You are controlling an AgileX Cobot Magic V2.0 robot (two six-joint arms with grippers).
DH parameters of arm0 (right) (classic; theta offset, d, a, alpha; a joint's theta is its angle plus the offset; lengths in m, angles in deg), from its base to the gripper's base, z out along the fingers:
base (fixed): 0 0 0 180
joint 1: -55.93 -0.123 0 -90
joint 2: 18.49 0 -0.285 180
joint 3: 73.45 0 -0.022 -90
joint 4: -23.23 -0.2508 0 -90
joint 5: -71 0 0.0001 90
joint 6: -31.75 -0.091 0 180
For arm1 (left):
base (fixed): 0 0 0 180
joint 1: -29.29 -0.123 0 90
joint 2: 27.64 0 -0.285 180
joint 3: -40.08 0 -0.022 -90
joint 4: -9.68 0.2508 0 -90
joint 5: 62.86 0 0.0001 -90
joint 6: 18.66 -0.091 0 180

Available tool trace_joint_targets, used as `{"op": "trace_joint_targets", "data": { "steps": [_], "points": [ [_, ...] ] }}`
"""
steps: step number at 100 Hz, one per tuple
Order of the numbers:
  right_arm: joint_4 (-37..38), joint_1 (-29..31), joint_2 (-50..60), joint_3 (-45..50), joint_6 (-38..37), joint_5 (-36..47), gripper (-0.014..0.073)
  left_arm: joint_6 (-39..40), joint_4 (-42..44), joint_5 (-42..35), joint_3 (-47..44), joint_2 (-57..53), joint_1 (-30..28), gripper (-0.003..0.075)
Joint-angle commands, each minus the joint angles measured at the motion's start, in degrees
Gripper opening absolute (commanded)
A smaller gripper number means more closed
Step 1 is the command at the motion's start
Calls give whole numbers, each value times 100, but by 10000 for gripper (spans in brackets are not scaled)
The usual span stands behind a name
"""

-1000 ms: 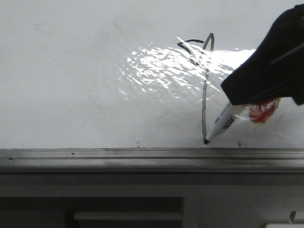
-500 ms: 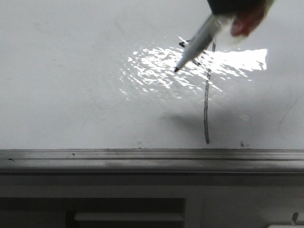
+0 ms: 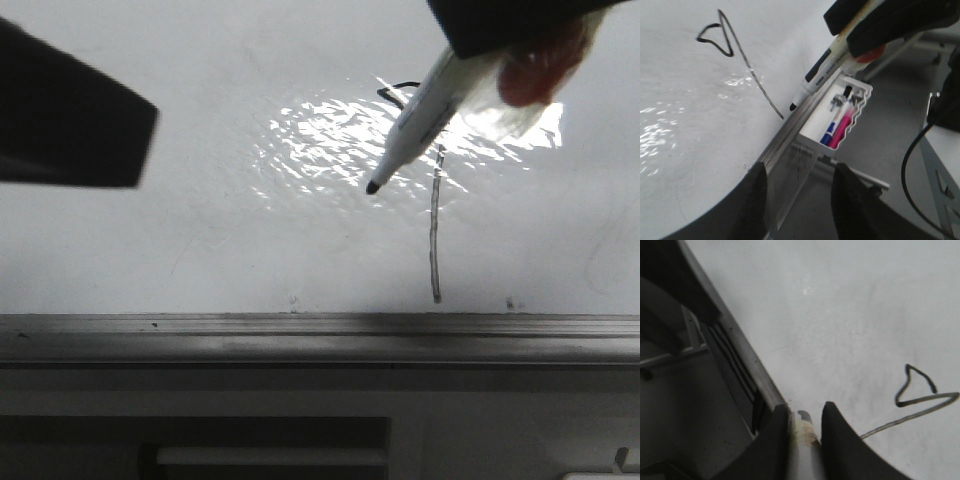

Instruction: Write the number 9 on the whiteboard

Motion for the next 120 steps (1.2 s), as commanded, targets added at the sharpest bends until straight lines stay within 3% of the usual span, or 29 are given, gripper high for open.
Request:
{"op": "trace_joint_targets", "data": {
  "steps": [1, 25, 68, 93, 120],
  "points": [
    [-53, -285, 32, -200, 459, 162, -69, -50, 452, 231, 544, 383, 40, 338],
    [-53, -508, 32, -221, 543, 308, -69, -742, 512, 1055, 1149, 980, 40, 340],
    [-353, -508, -2, -221, 551, 781, -69, -751, 497, 969, 1170, 1233, 40, 337],
    [-359, -1019, -266, -221, 551, 924, -69, -751, 350, 945, 1170, 1233, 40, 336],
    [-269, -1032, -350, -233, 551, 981, -69, -740, 259, 1138, 1170, 1233, 40, 322]
  ]
}}
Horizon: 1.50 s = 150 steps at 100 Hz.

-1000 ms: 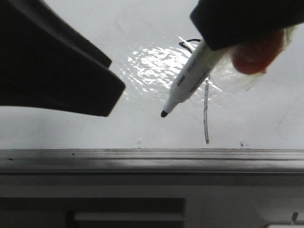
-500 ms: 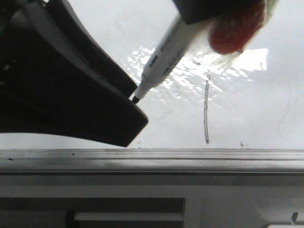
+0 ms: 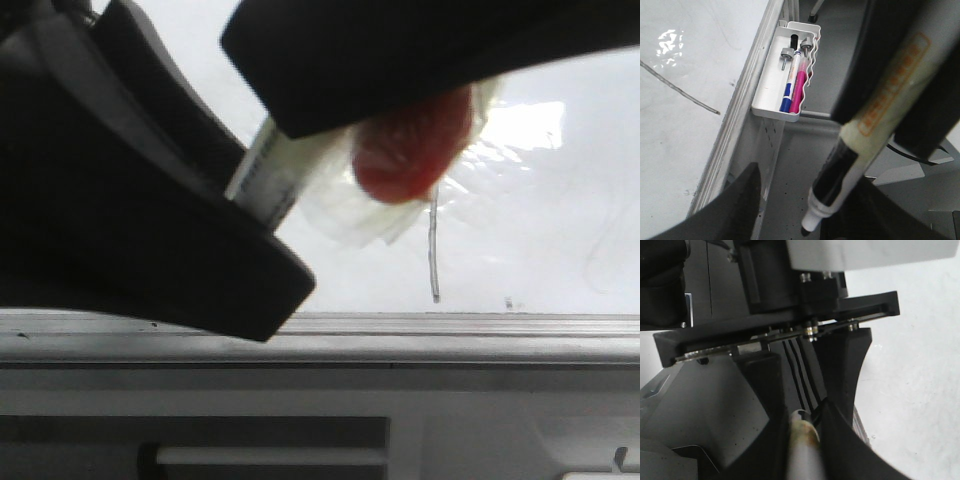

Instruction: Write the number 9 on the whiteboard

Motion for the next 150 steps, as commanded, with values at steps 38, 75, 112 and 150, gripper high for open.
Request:
{"op": "trace_joint_targets", "data": {
  "steps": [38, 75, 112, 150],
  "points": [
    [102, -33, 18, -218, 25, 472, -69, 23, -462, -205, 193, -94, 26, -20],
    [387, -33, 165, -308, 25, 147, 487, 32, -740, -428, -85, -107, 15, -20],
    [1007, -33, 1284, -880, -39, -797, 378, 32, -1000, -522, -486, -116, 15, -20],
    [1153, -33, 1935, -880, -65, -649, -57, 108, -1016, -634, -486, -116, 15, -20]
  ]
}}
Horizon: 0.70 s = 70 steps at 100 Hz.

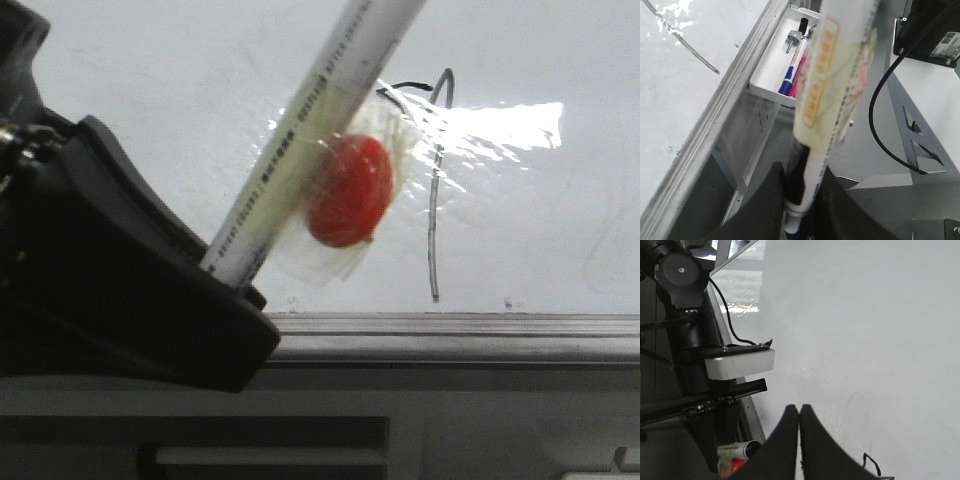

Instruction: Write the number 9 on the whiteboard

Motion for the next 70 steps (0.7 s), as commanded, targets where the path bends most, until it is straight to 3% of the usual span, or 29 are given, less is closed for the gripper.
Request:
{"op": "trace_joint_targets", "data": {
  "steps": [1, 9, 21, 33, 51, 70],
  "points": [
    [263, -31, 52, -194, -39, 364, -57, 126, -259, -210, 126, -116, -3, -20],
    [369, -31, 67, -194, -191, 341, -57, 701, -269, -848, 101, -116, -3, -20],
    [569, -31, 67, -194, -274, 328, -57, 1766, -453, -2482, 96, -116, -3, -21],
    [764, -31, 67, -194, -410, 231, -57, 2006, -1489, -3692, 96, -35, 9, -21],
    [1120, -31, 67, -194, -930, -17, -57, 1995, -1757, -4116, 96, 325, 9, -21],
    [1161, -31, 67, -194, -1011, -31, -57, 1995, -1987, -4499, 131, 658, 9, -21]
  ]
}}
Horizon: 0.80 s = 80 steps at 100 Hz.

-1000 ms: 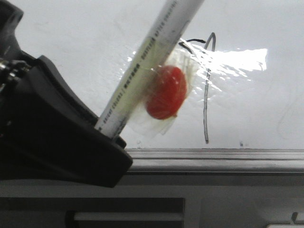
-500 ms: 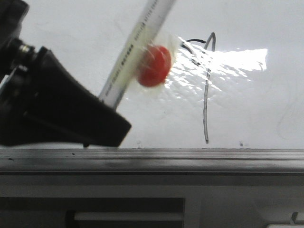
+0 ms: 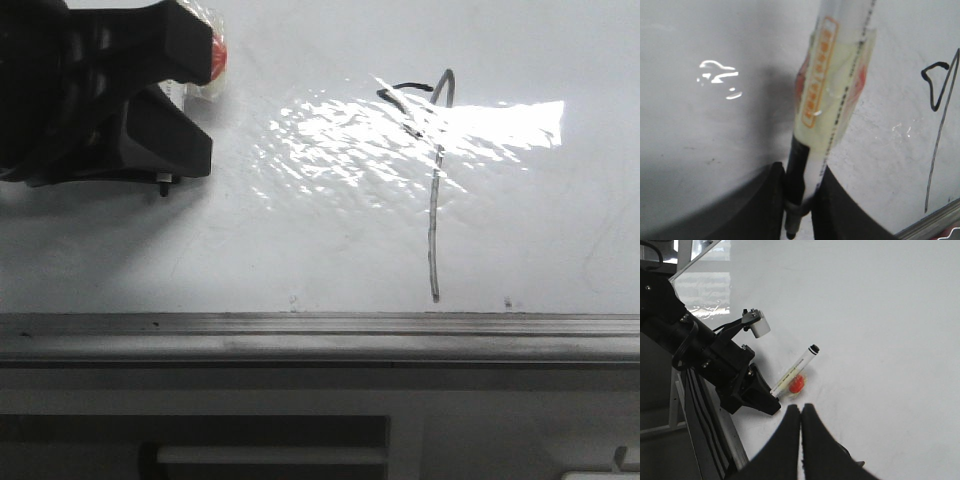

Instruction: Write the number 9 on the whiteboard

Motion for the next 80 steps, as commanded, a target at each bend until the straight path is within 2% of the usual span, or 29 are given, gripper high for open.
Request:
{"op": "trace_joint_targets", "data": {
  "steps": [1, 42, 50, 60, 65, 72, 80],
  "points": [
    [279, -31, -2, -194, -66, 297, -57, 48, -81, -573, 148, 123, -24, -21],
    [279, -31, -2, -194, -177, 231, -57, 48, -247, -801, 243, 323, -24, -8],
    [279, -31, -2, -194, -272, 231, -57, 48, -247, -816, 243, 323, -24, 67],
    [279, -31, -2, -194, -299, 231, -57, 48, -260, -839, 243, 323, -24, 223],
    [279, -31, -2, -194, -322, 231, -57, 48, -306, -885, 243, 323, -24, 274],
    [279, -31, -2, -194, -322, 231, -57, 48, -330, -922, 243, 323, -24, 307],
    [279, -31, -2, -194, -322, 231, -57, 48, -342, -939, 243, 323, -24, 309]
  ]
}}
